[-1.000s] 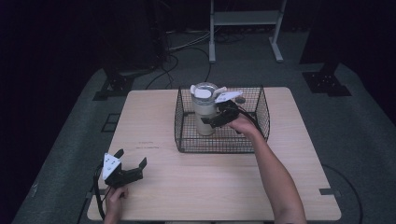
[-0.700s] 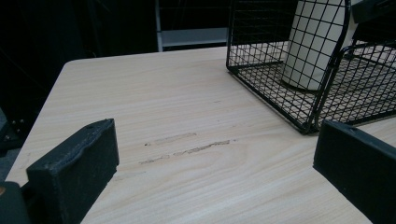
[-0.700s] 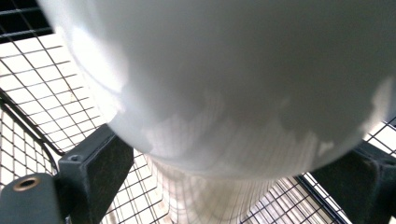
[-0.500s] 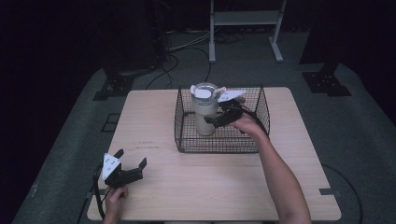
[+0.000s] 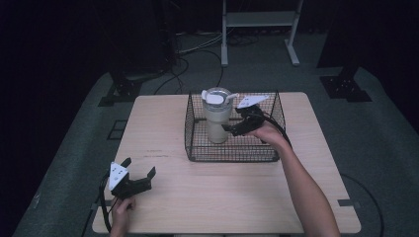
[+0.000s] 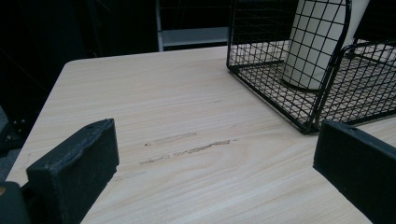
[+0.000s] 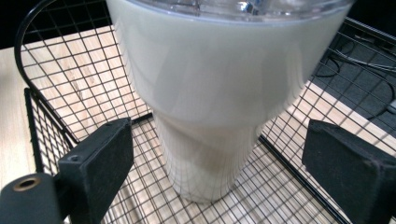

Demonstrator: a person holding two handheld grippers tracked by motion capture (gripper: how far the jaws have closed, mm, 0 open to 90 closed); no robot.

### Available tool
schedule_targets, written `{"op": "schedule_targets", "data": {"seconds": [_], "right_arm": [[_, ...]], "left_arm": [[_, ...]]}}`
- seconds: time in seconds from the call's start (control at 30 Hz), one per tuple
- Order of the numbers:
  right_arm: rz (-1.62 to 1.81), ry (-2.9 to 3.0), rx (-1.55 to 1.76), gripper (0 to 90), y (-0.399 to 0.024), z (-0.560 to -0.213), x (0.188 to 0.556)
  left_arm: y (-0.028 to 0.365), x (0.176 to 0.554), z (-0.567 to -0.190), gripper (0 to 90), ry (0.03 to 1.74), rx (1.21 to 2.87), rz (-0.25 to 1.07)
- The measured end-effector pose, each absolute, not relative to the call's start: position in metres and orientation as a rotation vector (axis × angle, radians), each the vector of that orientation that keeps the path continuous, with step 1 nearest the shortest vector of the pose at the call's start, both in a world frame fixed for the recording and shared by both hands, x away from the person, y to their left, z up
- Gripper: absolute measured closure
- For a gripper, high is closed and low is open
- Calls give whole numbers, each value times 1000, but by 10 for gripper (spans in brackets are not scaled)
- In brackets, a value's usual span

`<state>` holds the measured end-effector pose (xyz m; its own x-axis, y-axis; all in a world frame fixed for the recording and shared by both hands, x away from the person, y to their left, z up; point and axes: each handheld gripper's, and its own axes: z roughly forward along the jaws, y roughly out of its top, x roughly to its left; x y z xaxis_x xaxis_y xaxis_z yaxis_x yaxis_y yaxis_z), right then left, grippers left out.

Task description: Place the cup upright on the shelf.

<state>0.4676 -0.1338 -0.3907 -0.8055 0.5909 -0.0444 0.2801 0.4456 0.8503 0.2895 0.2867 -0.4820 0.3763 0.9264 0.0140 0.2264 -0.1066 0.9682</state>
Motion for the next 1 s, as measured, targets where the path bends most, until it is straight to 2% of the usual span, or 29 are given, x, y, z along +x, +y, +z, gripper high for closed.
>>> {"op": "schedule_targets", "data": {"seconds": [0.33, 1.0], "right_arm": [[1280, 2356, 848, 85, -146, -385, 460], [1285, 2336, 844, 85, -155, -372, 443]], "left_arm": [[286, 289, -482, 0, 1053, 1593, 838], [286, 289, -482, 0, 1054, 1594, 839]]}}
